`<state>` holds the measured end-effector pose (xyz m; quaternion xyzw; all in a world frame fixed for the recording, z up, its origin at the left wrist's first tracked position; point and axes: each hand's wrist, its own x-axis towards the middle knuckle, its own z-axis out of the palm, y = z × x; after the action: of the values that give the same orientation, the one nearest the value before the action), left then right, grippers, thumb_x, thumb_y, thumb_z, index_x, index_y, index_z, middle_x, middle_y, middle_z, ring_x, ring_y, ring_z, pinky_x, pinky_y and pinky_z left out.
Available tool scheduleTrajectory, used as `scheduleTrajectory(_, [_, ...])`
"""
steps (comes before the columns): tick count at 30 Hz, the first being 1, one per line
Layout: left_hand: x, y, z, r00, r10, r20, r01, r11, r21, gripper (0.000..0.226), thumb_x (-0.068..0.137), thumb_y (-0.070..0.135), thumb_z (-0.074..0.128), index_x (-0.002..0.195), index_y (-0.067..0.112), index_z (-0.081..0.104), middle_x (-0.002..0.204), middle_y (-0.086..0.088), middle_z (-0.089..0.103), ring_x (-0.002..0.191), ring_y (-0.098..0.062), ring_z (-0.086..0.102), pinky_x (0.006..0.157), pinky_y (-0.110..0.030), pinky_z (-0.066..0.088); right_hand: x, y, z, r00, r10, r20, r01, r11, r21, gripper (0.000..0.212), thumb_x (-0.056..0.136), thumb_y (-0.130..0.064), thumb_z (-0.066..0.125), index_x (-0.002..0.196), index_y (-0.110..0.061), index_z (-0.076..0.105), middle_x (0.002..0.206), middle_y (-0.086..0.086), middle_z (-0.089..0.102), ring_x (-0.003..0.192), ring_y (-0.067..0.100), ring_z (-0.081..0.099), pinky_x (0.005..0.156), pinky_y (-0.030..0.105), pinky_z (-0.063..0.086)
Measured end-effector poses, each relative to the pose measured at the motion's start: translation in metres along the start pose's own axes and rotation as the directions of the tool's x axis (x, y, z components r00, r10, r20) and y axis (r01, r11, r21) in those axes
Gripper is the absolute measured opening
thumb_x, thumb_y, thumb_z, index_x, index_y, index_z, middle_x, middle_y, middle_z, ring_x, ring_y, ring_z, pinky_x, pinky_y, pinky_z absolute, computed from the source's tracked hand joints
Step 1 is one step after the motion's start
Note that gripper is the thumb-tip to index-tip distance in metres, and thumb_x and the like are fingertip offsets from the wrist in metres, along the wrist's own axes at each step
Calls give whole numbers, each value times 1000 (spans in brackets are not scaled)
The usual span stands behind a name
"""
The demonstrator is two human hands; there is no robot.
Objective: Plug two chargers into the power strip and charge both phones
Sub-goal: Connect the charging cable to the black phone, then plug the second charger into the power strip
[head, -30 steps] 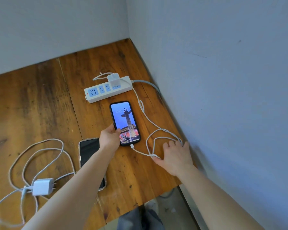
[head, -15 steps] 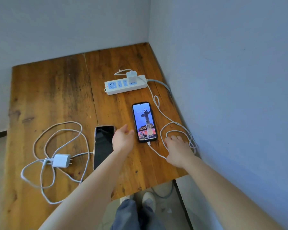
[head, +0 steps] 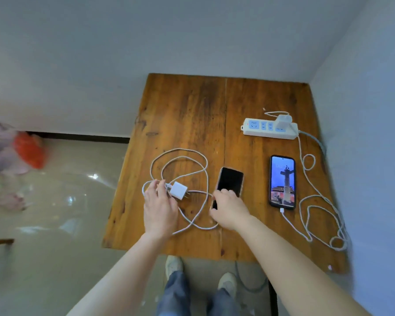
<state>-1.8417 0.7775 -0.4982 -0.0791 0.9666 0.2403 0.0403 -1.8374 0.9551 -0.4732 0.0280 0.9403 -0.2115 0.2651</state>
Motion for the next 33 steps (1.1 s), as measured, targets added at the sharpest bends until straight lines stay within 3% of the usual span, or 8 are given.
scheduleTrajectory(4, [11,-54,-14,996,60,67,-69,988,140,59,89,20,55,143,11,34,151,-13,31,137,-31,29,107,-44,32,35,-49,26,999,-17,-36,18,999,27,42,92,-26,54,131,-16,44,131,6,50,118,24,47,98,41,46])
scheduleTrajectory(7, [19,-79,-13,981,85,172,-106,988,114,66,91,26,52,149,16,22,154,-10,26,139,-27,26,108,-38,31,60,-74,42,992,-3,-123,-1,999,-34,46,90,-34,57,130,-16,44,130,5,49,117,23,47,94,37,46])
scheduleTrajectory(12, [31,-86,-10,970,138,199,-134,990,-31,75,90,20,51,152,20,7,138,-7,47,123,-24,43,91,-32,42,81,-92,58,982,-29,-187,-19,968,-249,49,87,-38,61,125,-11,50,123,8,56,110,23,51,87,33,48])
scheduleTrajectory(17, [51,-73,-20,969,214,125,-191,966,-176,83,88,5,50,150,25,-1,117,-7,58,100,-23,55,73,-36,50,88,-94,42,987,78,-138,-87,994,-61,53,72,-50,67,108,-14,55,101,3,60,84,20,59,62,27,45])
scheduleTrajectory(20, [65,-61,-25,968,247,49,-231,949,-214,86,87,3,53,150,27,-1,111,-7,59,95,-22,57,67,-33,51,93,-92,22,967,124,-225,-111,991,68,52,69,-52,67,104,-16,52,94,-1,56,79,17,55,60,28,47])
scheduleTrajectory(27, [103,15,-25,957,276,92,-248,938,-242,79,90,13,59,151,25,11,134,-4,47,109,-14,50,78,-18,44,130,-49,-67,892,326,-313,-156,872,464,41,76,-41,70,100,-23,43,93,-1,55,74,15,57,52,23,46])
scheduleTrajectory(31, [124,83,-7,950,247,192,-183,936,-300,70,91,20,59,149,29,20,146,1,37,115,-13,51,85,-19,46,150,-3,-128,853,324,-409,-126,889,441,28,79,-36,68,94,-22,48,82,-1,55,64,12,53,47,20,39])
scheduleTrajectory(33, [134,113,3,942,259,214,-183,929,-321,63,93,20,56,147,27,25,147,3,37,121,-11,47,91,-21,44,161,22,-157,851,323,-414,-138,898,417,26,78,-36,68,89,-15,56,82,3,60,71,16,57,56,26,45])
